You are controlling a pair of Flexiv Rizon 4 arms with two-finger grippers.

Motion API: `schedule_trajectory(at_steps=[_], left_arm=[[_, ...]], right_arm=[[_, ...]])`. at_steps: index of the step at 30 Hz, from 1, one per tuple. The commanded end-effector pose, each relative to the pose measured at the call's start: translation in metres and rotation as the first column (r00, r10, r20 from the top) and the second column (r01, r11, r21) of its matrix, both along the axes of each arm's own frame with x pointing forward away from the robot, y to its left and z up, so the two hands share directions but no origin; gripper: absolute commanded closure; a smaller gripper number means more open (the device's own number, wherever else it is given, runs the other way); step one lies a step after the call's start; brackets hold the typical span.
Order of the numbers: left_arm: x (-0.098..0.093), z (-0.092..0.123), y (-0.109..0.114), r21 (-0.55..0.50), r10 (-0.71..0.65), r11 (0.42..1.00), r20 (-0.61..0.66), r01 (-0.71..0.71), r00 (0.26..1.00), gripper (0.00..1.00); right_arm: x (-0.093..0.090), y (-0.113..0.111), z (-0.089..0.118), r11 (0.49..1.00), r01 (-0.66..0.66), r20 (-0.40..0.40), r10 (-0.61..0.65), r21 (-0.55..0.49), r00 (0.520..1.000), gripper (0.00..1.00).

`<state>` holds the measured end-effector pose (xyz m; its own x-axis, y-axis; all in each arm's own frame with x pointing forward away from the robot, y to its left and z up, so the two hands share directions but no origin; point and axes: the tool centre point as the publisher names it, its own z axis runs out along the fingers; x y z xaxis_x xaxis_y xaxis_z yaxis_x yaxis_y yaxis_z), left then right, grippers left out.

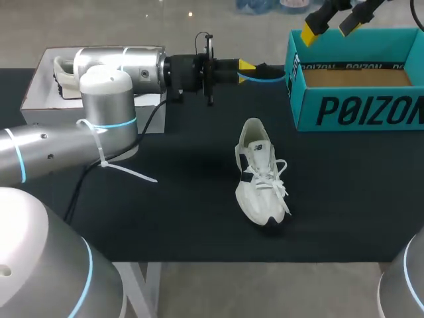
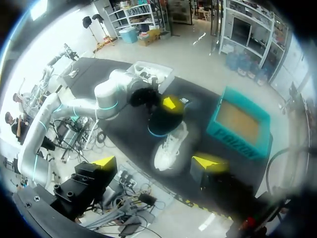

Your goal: Take the shoe out of the shoebox, open the shoe tongue, remove and reinsert the insole, then place the shoe into the shoebox

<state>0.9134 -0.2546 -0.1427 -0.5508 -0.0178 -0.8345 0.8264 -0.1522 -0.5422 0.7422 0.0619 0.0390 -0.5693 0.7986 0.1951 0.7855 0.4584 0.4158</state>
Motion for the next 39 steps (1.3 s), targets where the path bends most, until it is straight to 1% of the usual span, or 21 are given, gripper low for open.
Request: schedule_trajectory(at_steps=[1,2,20,22,23,24,25,27,28,29,31,32,34,35,37,38,39], left_arm=[[0.004,0.001,-0.003,-0.219,-0.150,0.976,-0.615,0.014,0.774,1.00],[0.004,0.001,-0.003,-0.226,-0.158,0.974,-0.650,0.009,0.744,1.00],[0.004,0.001,-0.003,-0.226,-0.158,0.974,-0.650,0.009,0.744,1.00],[0.011,0.000,0.000,-0.219,-0.161,0.976,-0.712,0.002,0.683,1.00],[0.011,0.000,0.000,-0.218,-0.163,0.976,-0.725,0.001,0.669,1.00],[0.014,0.000,0.001,-0.189,-0.137,0.982,-0.753,-0.012,0.643,1.00],[0.015,-0.001,0.001,-0.174,-0.125,0.985,-0.761,-0.015,0.636,1.00],[0.019,-0.001,0.002,-0.149,-0.109,0.989,-0.804,-0.020,0.584,1.00],[0.021,-0.001,0.002,-0.138,-0.100,0.990,-0.811,-0.023,0.576,1.00],[0.023,-0.002,0.003,-0.114,-0.083,0.993,-0.837,-0.023,0.541,1.00],[0.026,-0.003,0.004,-0.099,-0.083,0.995,-0.876,-0.008,0.475,1.00],[0.028,-0.003,0.004,-0.083,-0.075,0.997,-0.905,0.001,0.418,1.00],[0.031,-0.004,0.004,-0.106,-0.111,0.994,-0.938,0.032,0.327,1.00],[0.032,-0.004,0.004,-0.098,-0.107,0.994,-0.961,0.050,0.253,1.00],[0.033,-0.006,0.004,-0.133,-0.145,0.988,-0.976,0.081,0.162,1.00],[0.034,-0.006,0.004,-0.128,-0.138,0.987,-0.985,0.095,0.107,1.00],[0.034,-0.007,0.004,-0.158,-0.166,0.980,-0.984,0.117,0.058,1.00]], right_arm=[[0.001,0.001,0.001,1.000,0.001,-0.004,-0.001,-0.002,1.000,0.00],[0.001,0.001,0.001,1.000,0.001,-0.004,-0.001,-0.002,1.000,0.00],[0.001,0.001,0.001,1.000,0.001,-0.004,-0.001,-0.002,1.000,0.00],[0.001,0.001,0.001,1.000,0.001,-0.004,-0.001,-0.002,1.000,0.00],[0.001,0.001,0.001,1.000,0.001,-0.004,-0.001,-0.002,1.000,0.00],[0.001,0.001,0.001,1.000,0.001,-0.004,-0.001,-0.002,1.000,0.00],[0.001,0.001,0.001,1.000,0.001,-0.004,-0.001,-0.002,1.000,0.00],[0.001,0.001,0.001,1.000,0.001,-0.004,-0.001,-0.002,1.000,0.00],[0.001,0.001,0.001,1.000,0.001,-0.004,-0.001,-0.002,1.000,0.00],[0.001,0.001,0.001,1.000,0.001,-0.004,-0.001,-0.002,1.000,0.00],[0.001,0.001,0.001,1.000,0.001,-0.004,-0.001,-0.002,1.000,0.00],[0.001,0.001,0.001,1.000,0.001,-0.004,-0.001,-0.002,1.000,0.00],[0.001,0.001,0.001,1.000,0.001,-0.004,-0.001,-0.002,1.000,0.00],[0.001,0.001,0.001,1.000,0.001,-0.004,-0.001,-0.002,1.000,0.00],[0.001,0.001,0.001,1.000,0.001,-0.004,-0.001,-0.002,1.000,0.00],[0.001,0.001,0.001,1.000,0.001,-0.004,-0.001,-0.002,1.000,0.00],[0.001,0.001,0.001,1.000,0.001,-0.004,-0.001,-0.002,1.000,0.00]])
